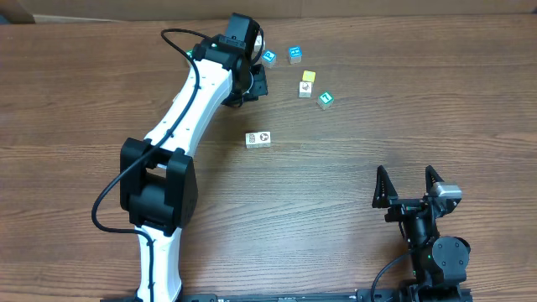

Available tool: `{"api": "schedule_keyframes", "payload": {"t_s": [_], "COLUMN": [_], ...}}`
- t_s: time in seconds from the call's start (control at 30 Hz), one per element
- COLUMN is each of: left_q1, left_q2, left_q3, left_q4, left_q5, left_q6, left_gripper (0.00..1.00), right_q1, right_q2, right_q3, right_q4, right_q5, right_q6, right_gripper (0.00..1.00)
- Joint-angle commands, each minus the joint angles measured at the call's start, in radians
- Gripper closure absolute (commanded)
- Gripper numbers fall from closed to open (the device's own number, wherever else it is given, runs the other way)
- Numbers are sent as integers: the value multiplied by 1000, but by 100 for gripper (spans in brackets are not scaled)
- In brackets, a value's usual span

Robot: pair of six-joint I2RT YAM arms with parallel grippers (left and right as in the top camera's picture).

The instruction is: Form a horizontal line

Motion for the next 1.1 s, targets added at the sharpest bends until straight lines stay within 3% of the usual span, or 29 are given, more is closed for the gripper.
{"api": "schedule_keyframes", "payload": {"t_s": [0.0, 0.37, 0.5, 0.53, 0.57, 0.6, 1.07], "left_q1": [14, 257, 338, 351, 365, 376, 410], "left_q2": [10, 10, 10, 10, 10, 10, 10], "left_q3": [15, 15, 15, 15, 15, 15, 15], "left_q4": [-29, -181, -208, -210, -210, -210, -201], "left_q5": [-122, -109, -109, -109, -109, -109, -109], "left_q6": [13, 6, 11, 11, 11, 11, 11], "left_gripper": [96, 94, 69, 58, 36, 0, 1], "right_q1": [-5, -5, -5, -5, -5, -5, -5], "right_q2": [-11, -11, -11, -11, -11, -11, -11], "right_q3": [-10, -10, -11, -10, -11, -11, -11], "right_q4": [6, 6, 6, 6, 6, 6, 6], "right_q5": [-2, -2, -2, -2, -2, -2, -2], "right_q6": [-7, -7, -7, -7, -7, -7, -7], "right_gripper": [0, 0, 0, 0, 0, 0, 0]}}
